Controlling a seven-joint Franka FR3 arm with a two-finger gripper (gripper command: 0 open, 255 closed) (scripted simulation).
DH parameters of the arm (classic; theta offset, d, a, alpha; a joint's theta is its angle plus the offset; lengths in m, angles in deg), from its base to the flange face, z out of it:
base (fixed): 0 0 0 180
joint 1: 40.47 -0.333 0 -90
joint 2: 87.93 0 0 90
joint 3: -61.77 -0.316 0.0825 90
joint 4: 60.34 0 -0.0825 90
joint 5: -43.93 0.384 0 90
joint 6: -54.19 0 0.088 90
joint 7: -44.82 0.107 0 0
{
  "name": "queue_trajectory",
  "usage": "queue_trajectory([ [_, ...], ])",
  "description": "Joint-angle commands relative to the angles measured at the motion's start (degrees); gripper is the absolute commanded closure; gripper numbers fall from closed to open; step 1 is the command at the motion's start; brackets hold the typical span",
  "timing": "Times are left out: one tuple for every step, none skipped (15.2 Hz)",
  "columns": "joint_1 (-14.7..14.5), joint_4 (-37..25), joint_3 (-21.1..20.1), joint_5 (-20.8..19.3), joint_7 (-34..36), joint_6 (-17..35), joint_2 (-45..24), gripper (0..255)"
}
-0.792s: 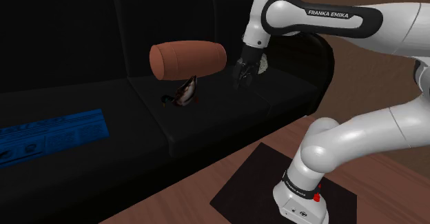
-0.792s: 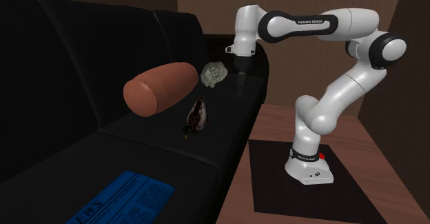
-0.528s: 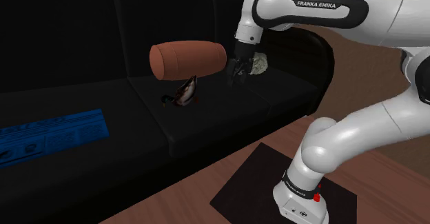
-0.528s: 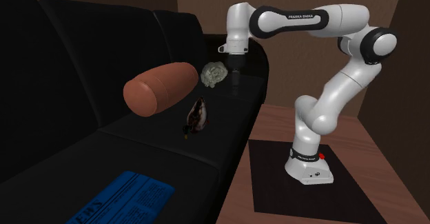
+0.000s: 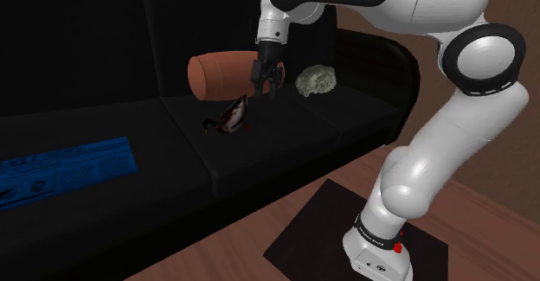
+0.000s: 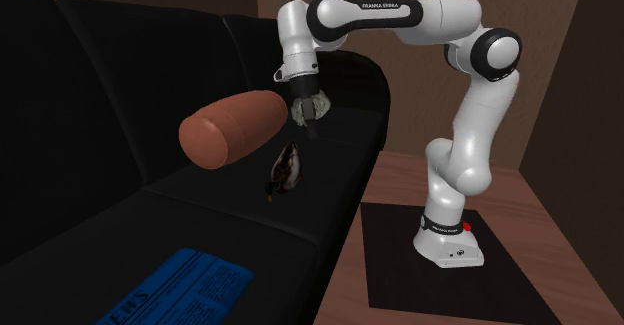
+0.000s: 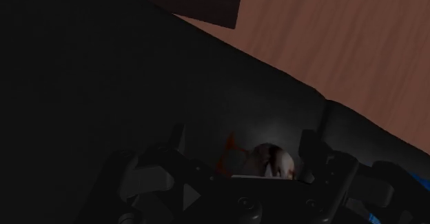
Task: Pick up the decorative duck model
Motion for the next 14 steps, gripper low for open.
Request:
queue_trajectory([
  [-0.9,-7.0,0.1,2.6,-1.2,-3.8,-6.0,0],
  [-1.2,-10.6,0.1,3.9,-1.7,-5.6,-9.0,0],
  [-1.5,-14.3,0.0,5.1,-2.2,-7.5,-12.0,0],
  [-1.6,-17.9,-0.1,6.4,-2.5,-9.4,-14.9,0],
  [-1.6,-16.9,-0.2,6.3,-2.8,-8.7,-14.7,0],
  [-1.6,-16.0,-0.2,6.2,-3.0,-7.9,-14.6,0],
  [-1.6,-15.0,-0.2,6.2,-3.3,-7.1,-14.4,0],
  [-1.7,-14.1,-0.2,6.1,-3.5,-6.4,-14.3,0],
  [-1.7,-13.2,-0.3,6.1,-3.8,-5.6,-14.2,0],
  [-1.7,-12.3,-0.3,6.0,-4.0,-4.9,-14.1,0],
  [-1.7,-11.5,-0.3,6.0,-4.2,-4.2,-14.0,0],
  [-1.7,-11.0,-0.3,5.9,-4.4,-3.7,-13.9,0],
  [-1.7,-11.0,-0.3,5.9,-4.4,-3.7,-13.9,0],
  [-1.7,-11.0,-0.3,5.9,-4.4,-3.7,-13.9,0],
])
